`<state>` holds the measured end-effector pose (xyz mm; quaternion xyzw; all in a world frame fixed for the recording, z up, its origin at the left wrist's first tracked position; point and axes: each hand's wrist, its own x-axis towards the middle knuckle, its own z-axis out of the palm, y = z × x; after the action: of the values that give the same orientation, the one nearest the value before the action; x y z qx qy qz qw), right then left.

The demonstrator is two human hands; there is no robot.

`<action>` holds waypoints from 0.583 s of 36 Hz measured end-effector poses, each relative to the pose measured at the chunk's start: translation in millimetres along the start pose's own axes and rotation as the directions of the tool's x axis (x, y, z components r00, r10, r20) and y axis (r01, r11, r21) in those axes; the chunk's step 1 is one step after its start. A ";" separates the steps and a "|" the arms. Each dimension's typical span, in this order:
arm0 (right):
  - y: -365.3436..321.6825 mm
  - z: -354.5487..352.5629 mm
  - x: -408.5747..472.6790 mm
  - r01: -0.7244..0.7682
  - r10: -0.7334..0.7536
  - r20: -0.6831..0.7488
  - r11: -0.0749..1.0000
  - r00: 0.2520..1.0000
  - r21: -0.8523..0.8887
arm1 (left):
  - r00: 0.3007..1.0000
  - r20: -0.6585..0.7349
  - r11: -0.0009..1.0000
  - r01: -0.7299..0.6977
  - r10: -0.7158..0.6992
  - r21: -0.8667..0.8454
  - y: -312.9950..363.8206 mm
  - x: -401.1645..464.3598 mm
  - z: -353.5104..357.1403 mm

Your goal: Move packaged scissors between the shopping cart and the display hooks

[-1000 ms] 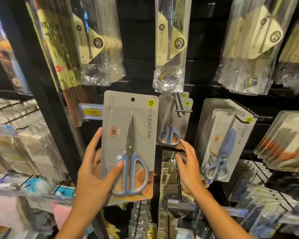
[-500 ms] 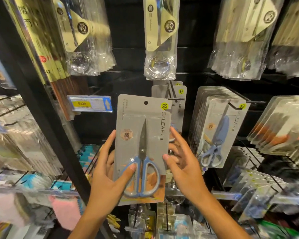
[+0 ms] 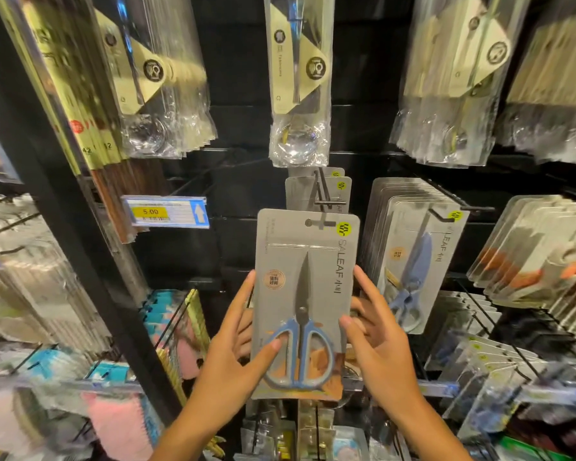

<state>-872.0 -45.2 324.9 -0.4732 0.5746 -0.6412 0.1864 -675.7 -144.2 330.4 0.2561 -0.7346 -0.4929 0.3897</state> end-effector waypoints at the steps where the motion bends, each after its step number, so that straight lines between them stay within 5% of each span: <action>1: -0.3 -2.4 0.5 0.004 -0.004 -0.012 1.000 1.000 -0.008 | 1.000 0.025 1.000 0.002 -0.002 0.008 -1.0 1.7 0.8; 21: -0.8 -18.1 4.9 0.020 -0.026 -0.082 0.997 0.996 -0.070 | 0.990 0.138 1.000 -0.003 0.005 -0.014 -9.5 18.1 7.5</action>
<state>-889.0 -38.6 329.5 -0.4588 0.5981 -0.6423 0.1386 -692.2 -157.7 325.8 0.2173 -0.7567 -0.5139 0.3408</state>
